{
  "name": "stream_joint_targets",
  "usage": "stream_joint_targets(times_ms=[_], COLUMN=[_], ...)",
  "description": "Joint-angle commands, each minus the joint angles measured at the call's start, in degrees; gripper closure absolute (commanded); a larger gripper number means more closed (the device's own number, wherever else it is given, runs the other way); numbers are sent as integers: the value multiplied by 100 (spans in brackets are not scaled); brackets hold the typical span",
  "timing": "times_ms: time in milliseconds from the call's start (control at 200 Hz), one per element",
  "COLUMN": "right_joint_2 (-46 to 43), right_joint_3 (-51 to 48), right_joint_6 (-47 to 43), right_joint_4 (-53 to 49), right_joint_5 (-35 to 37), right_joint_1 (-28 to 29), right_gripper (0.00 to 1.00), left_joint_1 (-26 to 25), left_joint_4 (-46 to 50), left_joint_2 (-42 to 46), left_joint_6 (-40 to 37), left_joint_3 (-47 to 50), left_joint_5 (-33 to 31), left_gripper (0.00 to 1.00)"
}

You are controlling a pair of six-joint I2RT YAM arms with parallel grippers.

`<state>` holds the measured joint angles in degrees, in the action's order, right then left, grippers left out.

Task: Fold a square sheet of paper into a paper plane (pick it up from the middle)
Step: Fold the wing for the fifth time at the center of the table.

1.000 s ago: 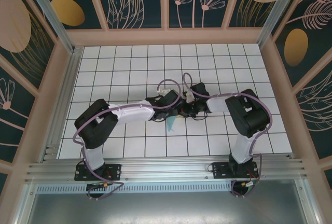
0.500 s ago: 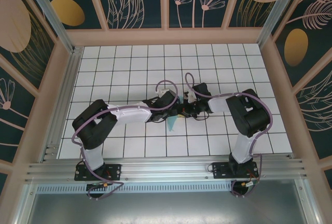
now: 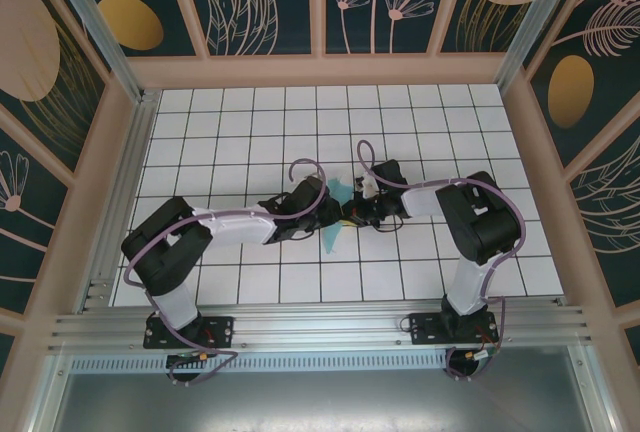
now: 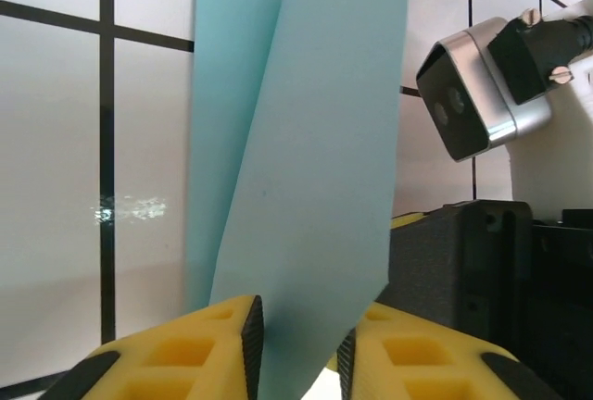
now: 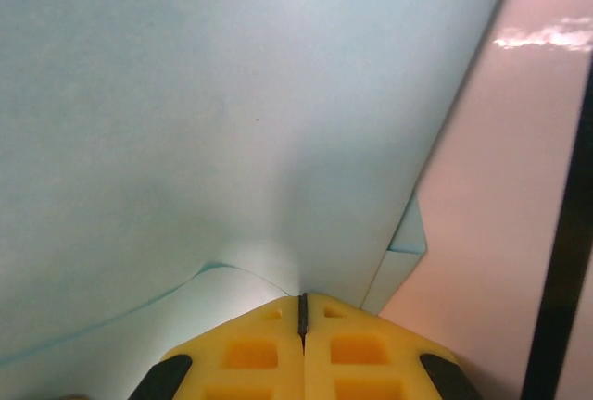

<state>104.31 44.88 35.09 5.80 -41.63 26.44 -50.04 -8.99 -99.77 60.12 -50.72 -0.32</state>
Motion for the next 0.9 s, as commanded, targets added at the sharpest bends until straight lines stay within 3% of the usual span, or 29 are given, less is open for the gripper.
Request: stream_joint_targets(times_ms=[0, 120, 415, 776, 896], right_joint_2=[221, 227, 202, 189, 196], right_joint_3=[-41, -66, -85, -111, -125], right_joint_6=[33, 33, -2, -11, -20], right_joint_4=[-310, -308, -343, -323, -321], right_joint_5=[251, 248, 245, 239, 234], right_joint_1=[-19, -26, -41, -59, -68], right_gripper=[96, 97, 97, 97, 97], left_joint_1=[94, 192, 325, 354, 353], left_joint_4=[-364, -715, -1642, -1983, -2012], left_joint_2=[71, 72, -65, -286, -337], left_joint_6=[156, 249, 704, 1103, 1127], left_joint_3=[181, 337, 623, 660, 634], left_joint_5=[232, 324, 739, 697, 644], left_gripper=[77, 79, 67, 68, 73])
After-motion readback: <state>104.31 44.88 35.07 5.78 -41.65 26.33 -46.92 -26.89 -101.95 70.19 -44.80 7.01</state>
